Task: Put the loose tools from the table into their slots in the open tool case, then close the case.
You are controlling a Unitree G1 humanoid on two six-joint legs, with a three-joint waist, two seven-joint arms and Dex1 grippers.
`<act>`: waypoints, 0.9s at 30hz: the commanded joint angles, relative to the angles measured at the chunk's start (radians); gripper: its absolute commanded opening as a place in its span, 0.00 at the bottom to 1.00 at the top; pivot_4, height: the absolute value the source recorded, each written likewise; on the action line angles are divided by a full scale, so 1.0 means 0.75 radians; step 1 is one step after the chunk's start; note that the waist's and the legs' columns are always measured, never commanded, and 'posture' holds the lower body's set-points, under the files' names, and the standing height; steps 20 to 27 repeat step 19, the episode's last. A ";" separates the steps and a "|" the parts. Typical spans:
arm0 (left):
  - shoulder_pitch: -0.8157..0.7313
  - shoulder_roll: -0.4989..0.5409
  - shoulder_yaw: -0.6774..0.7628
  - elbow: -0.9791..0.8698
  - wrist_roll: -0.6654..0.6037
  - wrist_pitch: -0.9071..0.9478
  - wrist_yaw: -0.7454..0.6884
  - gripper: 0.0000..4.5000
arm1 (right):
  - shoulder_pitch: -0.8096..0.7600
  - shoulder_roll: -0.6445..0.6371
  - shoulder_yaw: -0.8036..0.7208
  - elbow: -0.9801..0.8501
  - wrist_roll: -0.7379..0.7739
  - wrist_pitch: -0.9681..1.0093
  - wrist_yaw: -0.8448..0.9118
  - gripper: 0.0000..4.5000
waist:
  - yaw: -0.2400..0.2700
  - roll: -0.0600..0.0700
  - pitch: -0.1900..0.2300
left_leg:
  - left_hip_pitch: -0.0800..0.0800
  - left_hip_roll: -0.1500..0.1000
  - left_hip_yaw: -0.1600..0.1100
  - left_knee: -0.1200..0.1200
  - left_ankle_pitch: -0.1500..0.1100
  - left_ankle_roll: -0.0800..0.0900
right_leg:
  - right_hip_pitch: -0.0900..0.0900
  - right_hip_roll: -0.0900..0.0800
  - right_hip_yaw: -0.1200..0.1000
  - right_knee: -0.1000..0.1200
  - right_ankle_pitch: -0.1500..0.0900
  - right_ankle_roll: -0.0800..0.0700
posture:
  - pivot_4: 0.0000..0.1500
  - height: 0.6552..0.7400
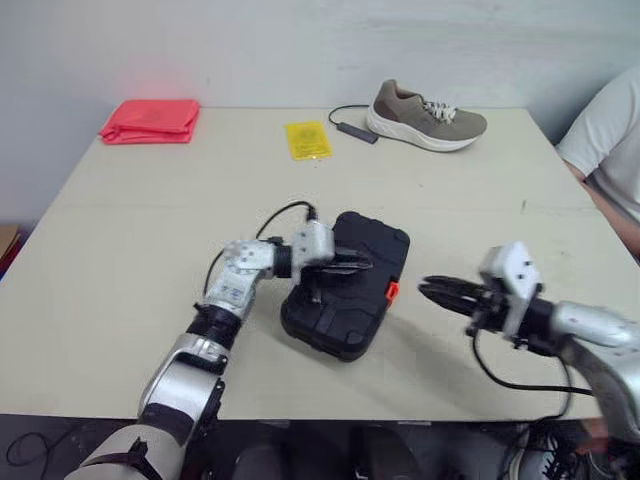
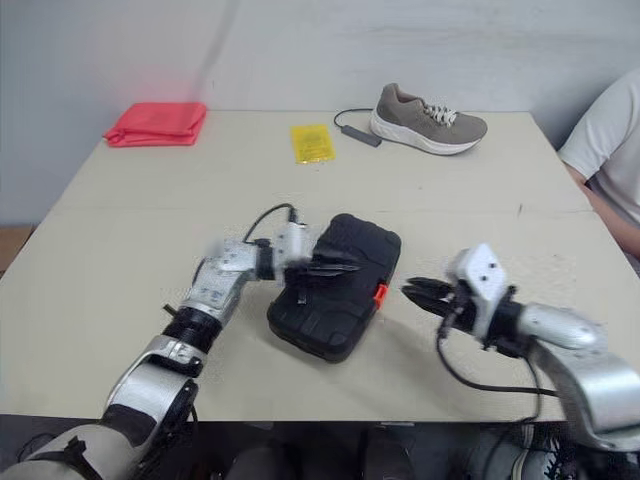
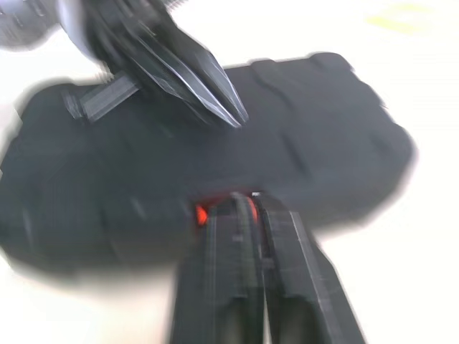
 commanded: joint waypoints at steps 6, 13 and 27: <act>0.259 0.463 0.315 -0.312 -0.053 0.310 0.136 0.99 | 0.198 -0.139 -0.420 0.249 -0.167 -0.629 0.331 1.00 | 0.006 -0.008 0.020 | 0.000 -0.003 0.000 -0.002 0.003 -0.005 | -0.002 0.006 -0.002 -0.001 0.000 0.001 | 1.00 1.00; 0.516 0.710 0.526 -0.264 -0.025 0.286 0.264 1.00 | 0.122 -0.237 -0.508 0.589 -0.240 -0.867 0.363 1.00 | 0.006 -0.008 0.026 | 0.000 -0.005 0.006 -0.001 0.000 -0.002 | -0.002 -0.008 0.000 -0.006 0.003 0.008 | 1.00 1.00; 0.627 0.699 0.561 -0.383 -0.049 0.303 0.307 1.00 | 0.018 -0.240 -0.419 0.708 -0.249 -0.930 0.340 1.00 | 0.021 -0.002 0.031 | -0.001 -0.006 0.001 -0.002 0.000 -0.004 | -0.001 -0.012 0.002 -0.006 0.002 0.006 | 1.00 1.00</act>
